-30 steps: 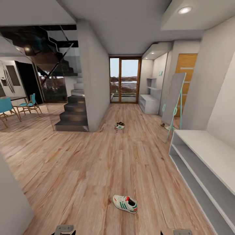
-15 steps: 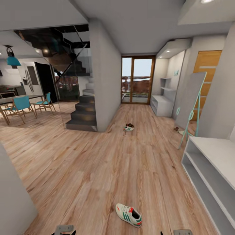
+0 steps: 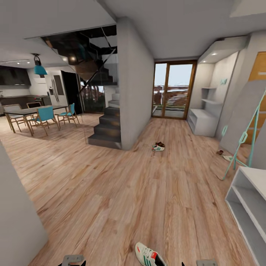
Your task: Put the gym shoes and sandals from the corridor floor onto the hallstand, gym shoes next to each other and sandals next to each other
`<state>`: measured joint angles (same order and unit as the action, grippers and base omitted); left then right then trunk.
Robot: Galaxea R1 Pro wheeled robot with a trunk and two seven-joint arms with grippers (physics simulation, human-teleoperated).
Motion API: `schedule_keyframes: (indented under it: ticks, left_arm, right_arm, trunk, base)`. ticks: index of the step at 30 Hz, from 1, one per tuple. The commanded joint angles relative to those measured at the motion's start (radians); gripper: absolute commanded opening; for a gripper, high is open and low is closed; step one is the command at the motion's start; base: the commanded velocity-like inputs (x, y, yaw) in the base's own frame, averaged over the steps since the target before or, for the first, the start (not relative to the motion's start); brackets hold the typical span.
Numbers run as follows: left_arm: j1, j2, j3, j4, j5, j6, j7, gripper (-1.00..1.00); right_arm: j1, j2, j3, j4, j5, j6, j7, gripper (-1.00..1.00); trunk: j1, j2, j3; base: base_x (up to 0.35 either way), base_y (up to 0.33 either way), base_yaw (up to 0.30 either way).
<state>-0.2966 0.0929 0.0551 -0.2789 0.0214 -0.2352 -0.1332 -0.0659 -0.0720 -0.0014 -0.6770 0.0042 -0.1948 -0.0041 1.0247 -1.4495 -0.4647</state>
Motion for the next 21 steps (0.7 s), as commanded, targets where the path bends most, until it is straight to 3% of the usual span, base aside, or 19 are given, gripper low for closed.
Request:
schedule_keyframes:
  ticks: [1, 13, 21]
  left_arm:
    - [-0.001, -0.001, 0.006, 0.001, 0.002, -0.002, -0.008, 1.00]
    - [-0.001, 0.001, 0.007, 0.001, 0.005, -0.006, -0.007, 1.00]
    - [-0.001, 0.002, 0.008, 0.000, 0.006, -0.007, -0.006, 1.00]
  right_arm:
    - [0.000, 0.000, 0.000, 0.001, 0.000, -0.003, 0.000, 1.00]
    - [-0.001, 0.000, 0.001, 0.001, 0.000, -0.003, 0.001, 1.00]
    - [-0.001, 0.001, 0.001, 0.001, 0.002, -0.003, 0.000, 1.00]
  trunk:
    - [0.000, -0.001, -0.001]
    - [0.000, -0.001, -0.003]
    - [0.000, -0.001, -0.003]
  base:
    - [0.168, -0.278, 0.219]
    - [0.064, -0.284, 0.100]
    - [0.002, -0.068, 0.239]
